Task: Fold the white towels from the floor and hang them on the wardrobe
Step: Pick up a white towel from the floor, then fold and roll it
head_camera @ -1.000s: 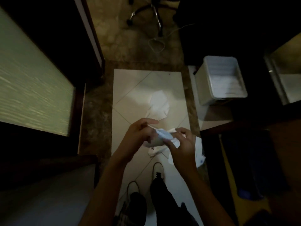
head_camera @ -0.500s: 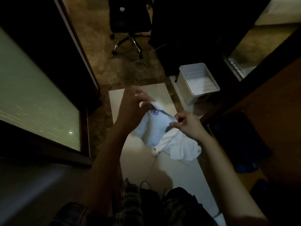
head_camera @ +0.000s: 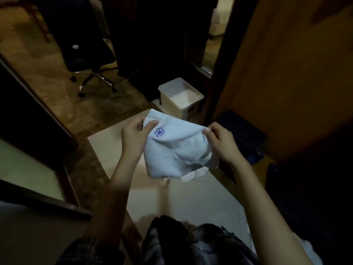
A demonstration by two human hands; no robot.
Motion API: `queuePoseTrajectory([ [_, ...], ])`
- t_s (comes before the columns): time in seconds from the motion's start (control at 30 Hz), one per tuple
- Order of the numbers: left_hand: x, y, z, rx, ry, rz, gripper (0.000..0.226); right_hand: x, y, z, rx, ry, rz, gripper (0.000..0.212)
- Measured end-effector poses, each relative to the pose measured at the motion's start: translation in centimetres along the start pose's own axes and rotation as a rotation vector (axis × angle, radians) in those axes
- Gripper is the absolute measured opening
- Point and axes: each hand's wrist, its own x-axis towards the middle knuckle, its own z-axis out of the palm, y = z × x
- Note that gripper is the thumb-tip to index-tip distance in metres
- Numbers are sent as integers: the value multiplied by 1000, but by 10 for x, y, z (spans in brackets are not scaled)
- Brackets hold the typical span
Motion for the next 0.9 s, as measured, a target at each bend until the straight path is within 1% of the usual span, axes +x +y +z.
queuePoseTrajectory([
  [0.03,-4,2,7,-7,5,18,38,-14,7,-11,17,39,-3,20],
  [0.07,-7,5,13,-24,18,32,37,-26,15,-20,27,48,-13,16],
  [0.1,-9,11,19,-37,21,40,32,-38,20,-29,30,27,-21,14],
  [0.17,-15,23,33,-52,27,42,17,-58,29,-42,20,-65,0,18],
  [0.2,-18,30,40,-69,42,34,15,-64,34,-46,0,-109,38,20],
  [0.27,-23,42,54,-116,83,0,20,-73,43,-54,-43,-167,159,21],
  [0.3,-23,46,60,-143,105,-14,22,-76,48,-58,-35,-171,234,24],
  [0.37,-23,50,70,-186,137,-26,22,-82,57,-65,15,-118,346,29],
  [0.43,-23,53,75,-243,173,-38,20,-86,62,-71,56,-63,397,30],
  [0.5,-23,57,79,-273,185,-51,17,-88,61,-73,78,-53,401,26],
  [0.57,-23,57,81,-256,152,-57,12,-89,62,-71,107,-35,369,13],
  [0.6,-22,57,82,-230,129,-56,11,-88,61,-68,136,-31,358,12],
  [0.7,-19,55,85,-118,49,-30,15,-78,50,-57,182,-78,344,65],
  [0.73,-19,55,85,-91,27,-31,16,-73,43,-52,194,-105,324,76],
  [0.8,-21,56,86,-56,-4,-33,17,-65,25,-37,219,-160,254,84],
  [0.9,-22,60,86,-26,-15,-4,19,-59,4,-12,216,-169,145,75],
])
